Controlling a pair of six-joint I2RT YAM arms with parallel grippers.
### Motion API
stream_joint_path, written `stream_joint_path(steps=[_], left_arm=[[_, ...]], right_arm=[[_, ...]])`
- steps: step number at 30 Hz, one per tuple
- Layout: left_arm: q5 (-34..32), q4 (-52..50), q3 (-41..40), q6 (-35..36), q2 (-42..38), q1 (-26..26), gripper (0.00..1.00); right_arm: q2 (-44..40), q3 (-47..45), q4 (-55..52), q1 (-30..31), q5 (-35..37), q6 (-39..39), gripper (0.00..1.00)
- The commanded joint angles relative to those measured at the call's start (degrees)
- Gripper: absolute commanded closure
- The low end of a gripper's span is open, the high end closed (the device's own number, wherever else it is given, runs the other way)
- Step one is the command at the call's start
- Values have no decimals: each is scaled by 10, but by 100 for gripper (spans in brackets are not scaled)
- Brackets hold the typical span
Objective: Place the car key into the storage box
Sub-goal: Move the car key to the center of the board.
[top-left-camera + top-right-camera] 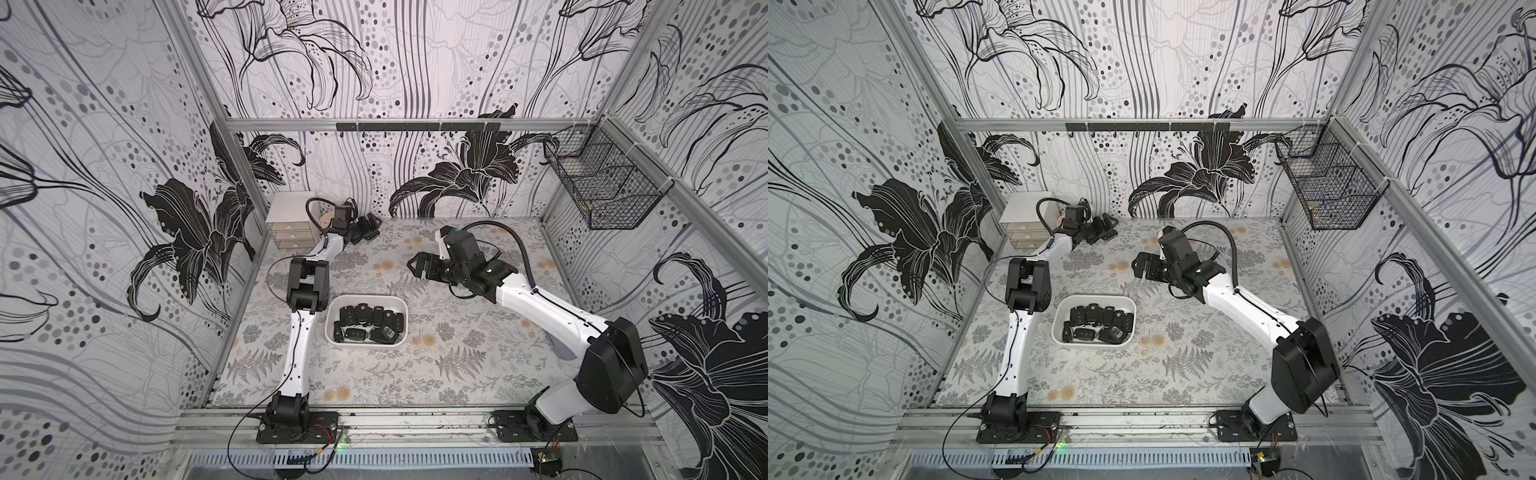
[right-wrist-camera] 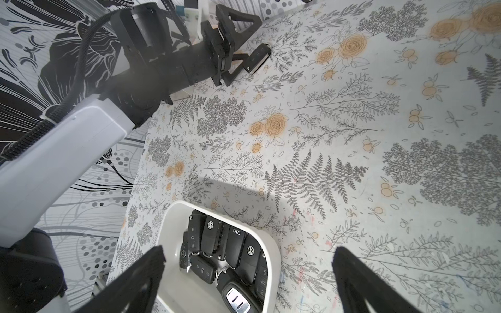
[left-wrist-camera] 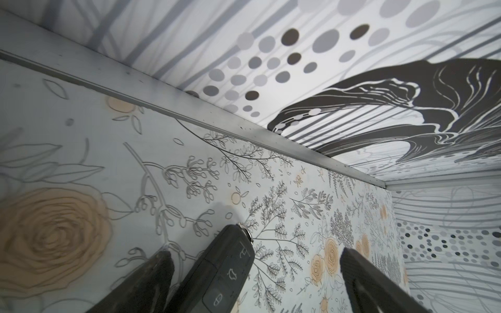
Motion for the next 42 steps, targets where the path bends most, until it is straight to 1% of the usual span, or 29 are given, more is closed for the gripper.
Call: stream_joint_path(steps=[1, 4, 7, 11, 15, 18, 21, 24, 28, 33, 39, 42], left_arm=[[37, 15, -1, 6, 16, -21, 1], [39, 11, -7, 5, 12, -35, 1], [8, 34, -42, -6, -6, -44, 1], [-34, 73, -64, -44, -12, -44, 1], [-69, 132, -73, -100, -6, -48, 1], [-97, 162, -66, -141, 8, -52, 1], [-104, 172, -37, -176, 35, -56, 1], [-107, 167, -7, -185, 57, -64, 1], [-85, 169, 22, -188, 78, -74, 1], [-42, 187, 19, -189, 84, -87, 1], [26, 195, -2, -180, 74, -106, 1], [45, 211, -44, -179, 53, -120, 1]], right_arm=[[0, 13, -5, 4, -8, 5, 0], [-4, 9, -6, 4, -8, 5, 0], [-11, 4, -5, 4, -7, 5, 0], [-16, -2, -5, 5, -7, 6, 0], [-20, -9, -6, 4, -8, 9, 0], [-24, -14, -8, 4, -8, 10, 0], [-31, -19, -14, 4, -4, 10, 0], [-43, -26, -22, 4, 5, 6, 0], [-59, -40, -25, 4, 20, 4, 0], [-61, -46, -24, 4, 20, 4, 0], [-60, -46, -25, 4, 16, 4, 0], [-63, -49, -27, 4, 21, 1, 0]])
